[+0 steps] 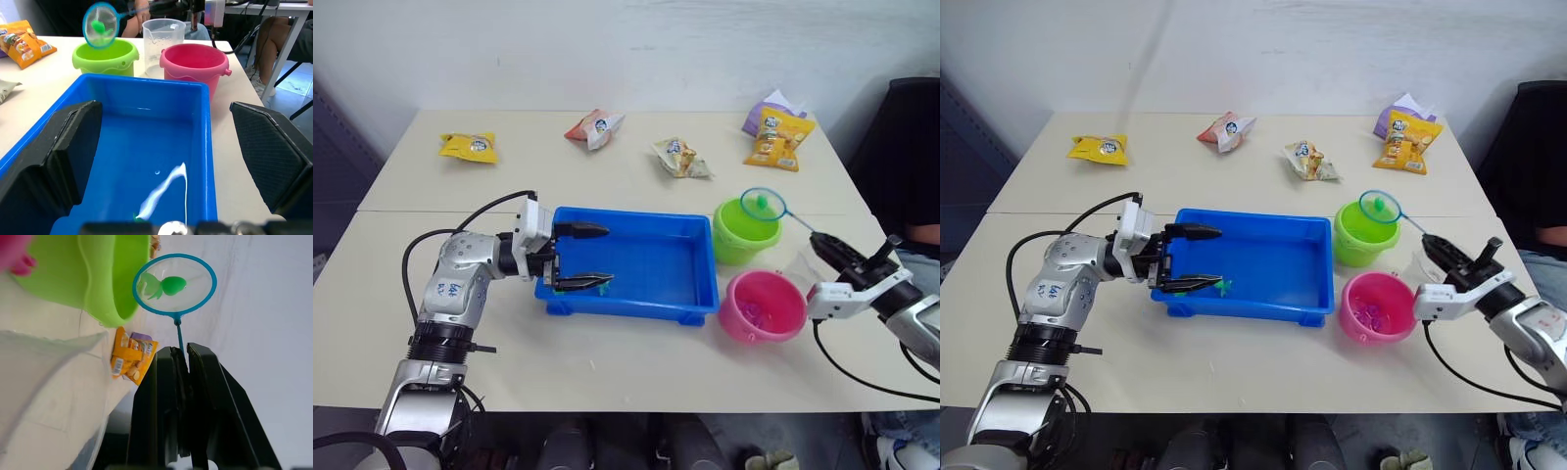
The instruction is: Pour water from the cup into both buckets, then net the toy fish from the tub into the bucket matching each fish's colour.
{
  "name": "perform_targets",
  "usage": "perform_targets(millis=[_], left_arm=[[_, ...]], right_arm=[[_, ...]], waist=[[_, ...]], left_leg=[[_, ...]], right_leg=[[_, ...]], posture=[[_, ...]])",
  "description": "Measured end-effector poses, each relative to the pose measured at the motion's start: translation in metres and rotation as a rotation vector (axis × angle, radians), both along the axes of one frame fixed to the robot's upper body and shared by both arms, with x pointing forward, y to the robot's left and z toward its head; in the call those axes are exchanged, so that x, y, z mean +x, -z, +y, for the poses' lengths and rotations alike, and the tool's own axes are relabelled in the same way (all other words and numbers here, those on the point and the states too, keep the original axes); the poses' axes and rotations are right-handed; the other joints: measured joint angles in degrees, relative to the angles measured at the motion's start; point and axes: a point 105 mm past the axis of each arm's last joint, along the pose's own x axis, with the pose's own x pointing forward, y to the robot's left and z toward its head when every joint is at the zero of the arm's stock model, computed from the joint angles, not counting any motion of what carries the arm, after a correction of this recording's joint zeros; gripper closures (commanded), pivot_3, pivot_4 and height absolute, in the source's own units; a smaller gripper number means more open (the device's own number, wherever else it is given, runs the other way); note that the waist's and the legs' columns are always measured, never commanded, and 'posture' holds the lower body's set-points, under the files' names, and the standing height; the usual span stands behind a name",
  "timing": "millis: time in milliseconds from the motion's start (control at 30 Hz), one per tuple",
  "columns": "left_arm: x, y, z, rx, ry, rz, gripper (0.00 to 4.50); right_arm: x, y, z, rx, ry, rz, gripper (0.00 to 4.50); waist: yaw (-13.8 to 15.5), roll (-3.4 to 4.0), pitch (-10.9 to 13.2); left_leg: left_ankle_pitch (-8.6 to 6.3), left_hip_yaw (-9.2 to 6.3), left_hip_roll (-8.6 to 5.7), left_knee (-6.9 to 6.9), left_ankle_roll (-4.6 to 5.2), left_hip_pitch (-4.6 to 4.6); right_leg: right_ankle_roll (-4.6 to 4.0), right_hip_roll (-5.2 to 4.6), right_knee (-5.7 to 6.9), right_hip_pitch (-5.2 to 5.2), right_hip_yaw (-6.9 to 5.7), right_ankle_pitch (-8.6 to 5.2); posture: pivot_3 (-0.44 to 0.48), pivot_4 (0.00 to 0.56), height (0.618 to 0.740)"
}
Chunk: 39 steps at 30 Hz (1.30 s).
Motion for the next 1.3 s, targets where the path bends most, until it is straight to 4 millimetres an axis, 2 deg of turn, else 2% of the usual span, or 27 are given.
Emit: perform_targets(millis=[133, 333, 400, 500, 600, 733, 867, 967, 1067, 1300], left_arm=[[0.0, 0.0, 0.0, -0.001, -0.002, -0.003, 0.02], [0.001, 0.001, 0.001, -0.002, -0.003, -0.005, 0.02], [0.002, 0.003, 0.003, -0.005, -0.013, 0.001, 0.02], [0.003, 0.0, 0.012, -0.007, -0.031, -0.01, 0.02], [0.005, -0.004, 0.042, 0.01, -0.101, -0.016, 0.02], [-0.005, 0.009, 0.081, 0.068, -0.187, 0.047, 0.02], [-0.017, 0.021, 0.109, 0.119, -0.26, 0.118, 0.02], [-0.025, 0.021, 0.117, 0.139, -0.279, 0.119, 0.02], [-0.033, 0.024, 0.114, 0.146, -0.271, 0.121, 0.02], [-0.036, 0.023, 0.111, 0.153, -0.281, 0.11, 0.02]], right_arm=[[-0.001, -0.022, -0.008, 0.024, 0.041, -0.075, 4.5], [-0.005, -0.017, -0.005, 0.046, 0.043, -0.052, 4.5], [-0.004, -0.021, 0.001, 0.155, 0.036, -0.03, 4.5], [0.0, -0.032, 0.021, 0.375, -0.025, 0.098, 4.5], [-0.003, -0.026, 0.06, 0.596, -0.144, 0.393, 4.5], [-0.002, -0.013, 0.103, 0.663, -0.199, 0.691, 4.5], [-0.002, 0.005, 0.133, 0.624, -0.172, 0.895, 4.5], [0.003, 0.016, 0.142, 0.619, -0.114, 0.976, 4.5], [0.007, 0.022, 0.16, 0.549, -0.104, 1.026, 4.5], [0.018, 0.023, 0.192, 0.536, -0.161, 1.074, 4.5]], waist=[[0.0, 0.0, 0.0], [-0.1, 0.0, 0.0], [-0.2, 0.0, 0.0], [-0.3, -0.01, 0.0], [-0.5, -0.01, 0.0], [-0.5, -0.01, 0.0], [0.0, -0.01, 0.0], [0.5, -0.03, 0.0], [0.0, -0.02, 0.0], [-0.2, -0.02, 0.0]], left_leg=[[0.0, 0.0, 0.02, 0.03, 0.0, 0.0], [0.0, 0.0, 0.02, 0.05, 0.0, 0.0], [0.0, 0.0, 0.03, 0.07, 0.0, 0.01], [-0.01, -0.01, 0.1, 0.1, 0.01, 0.04], [-0.03, -0.13, 0.2, 0.07, 0.04, 0.04], [-0.1, -0.13, 0.15, 0.14, 0.16, 0.0], [-0.22, -0.27, 0.05, 0.18, 0.36, -0.12], [-0.3, -0.37, 0.01, 0.33, 0.41, -0.28], [-0.32, -0.38, -0.02, 0.36, 0.44, -0.3], [-0.32, -0.38, 0.01, 0.36, 0.43, -0.32]], right_leg=[[0.0, 0.01, 0.0, 0.01, 0.0, 0.0], [0.0, 0.03, 0.02, 0.01, 0.01, 0.0], [0.0, 0.05, 0.05, 0.01, 0.02, 0.0], [0.0, 0.13, 0.08, 0.02, 0.03, 0.0], [-0.01, 0.22, 0.09, 0.03, -0.01, 0.0], [-0.01, 0.04, 0.12, 0.02, -0.05, 0.0], [-0.04, -0.17, 0.09, 0.01, -0.19, -0.01], [-0.04, -0.28, 0.01, 0.0, -0.3, -0.01], [-0.03, -0.31, 0.02, 0.0, -0.31, -0.01], [-0.04, -0.25, 0.1, -0.06, -0.34, -0.01]], posture=[[0.0, 0.15, 0.74], [0.0, 0.15, 0.74], [0.0, 0.15, 0.74], [0.0, 0.15, 0.74], [0.0, 0.15, 0.74], [0.0, 0.15, 0.74], [0.0, 0.15, 0.74], [0.0, 0.15, 0.74], [0.0, 0.15, 0.74], [0.0, 0.15, 0.74]])
